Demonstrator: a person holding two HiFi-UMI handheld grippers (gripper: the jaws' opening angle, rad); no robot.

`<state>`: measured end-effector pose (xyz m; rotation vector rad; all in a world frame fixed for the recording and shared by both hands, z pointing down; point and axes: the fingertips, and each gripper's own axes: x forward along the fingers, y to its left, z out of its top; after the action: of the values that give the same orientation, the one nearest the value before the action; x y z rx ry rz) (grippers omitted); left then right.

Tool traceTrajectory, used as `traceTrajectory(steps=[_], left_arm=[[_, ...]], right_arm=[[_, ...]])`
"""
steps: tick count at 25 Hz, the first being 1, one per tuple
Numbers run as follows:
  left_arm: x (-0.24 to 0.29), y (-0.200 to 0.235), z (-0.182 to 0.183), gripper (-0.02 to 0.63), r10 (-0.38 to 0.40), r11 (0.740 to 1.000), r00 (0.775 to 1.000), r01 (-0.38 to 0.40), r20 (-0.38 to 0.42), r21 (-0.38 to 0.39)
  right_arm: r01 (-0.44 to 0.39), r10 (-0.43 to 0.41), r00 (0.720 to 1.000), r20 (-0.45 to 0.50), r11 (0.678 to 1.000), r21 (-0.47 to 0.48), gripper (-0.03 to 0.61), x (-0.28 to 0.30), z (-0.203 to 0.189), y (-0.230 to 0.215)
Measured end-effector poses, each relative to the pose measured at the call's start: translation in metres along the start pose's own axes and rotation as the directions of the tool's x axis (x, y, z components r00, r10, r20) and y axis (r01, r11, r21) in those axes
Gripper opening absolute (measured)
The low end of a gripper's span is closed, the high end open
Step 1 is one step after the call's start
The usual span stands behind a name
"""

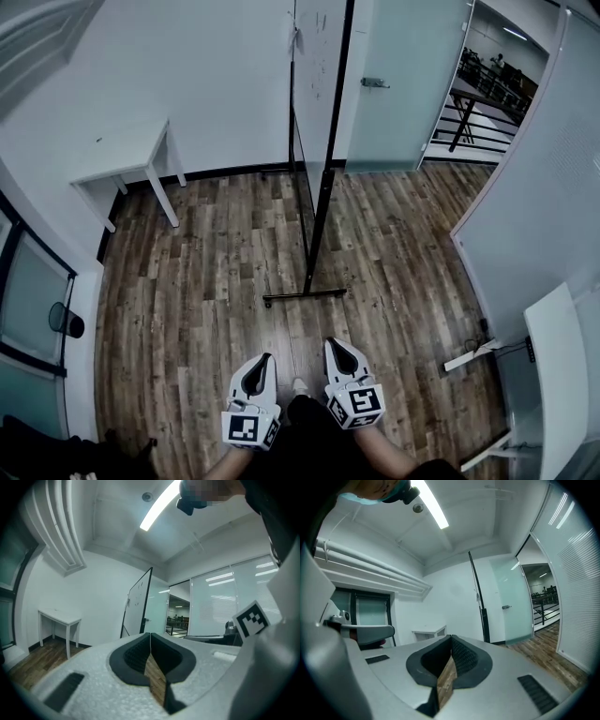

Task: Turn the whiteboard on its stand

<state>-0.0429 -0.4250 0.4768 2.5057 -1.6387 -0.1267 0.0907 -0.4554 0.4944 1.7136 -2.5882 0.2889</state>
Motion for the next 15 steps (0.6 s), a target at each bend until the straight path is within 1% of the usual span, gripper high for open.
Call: traceTrajectory(steps=[2,8,15], left_arm=[[0.025,0.004,0.007,0.018,0.000,1.000,1.000,0.000,0.004,0.013],[0.090,0.028,0.011,0.018,0.028,1.000,1.000,-0.028,-0.005,0.000],[0.151,0.043,0.007,0.018,0.049,0.999,0.999,-0.049,-0.012,0.011]], right_arm=[[0.009,-0.009,1.000,0.001,1.000,0.000,0.012,0.022,0.008,-0.019],[0.024,-0.024,1.000,-0.007,1.000,-0.009,0.012,0.095,0.022,-0.065],[0.019,-0.020,0.999,-0.029,0.999,-0.027,0.014,0.181,0.023,-0.115]])
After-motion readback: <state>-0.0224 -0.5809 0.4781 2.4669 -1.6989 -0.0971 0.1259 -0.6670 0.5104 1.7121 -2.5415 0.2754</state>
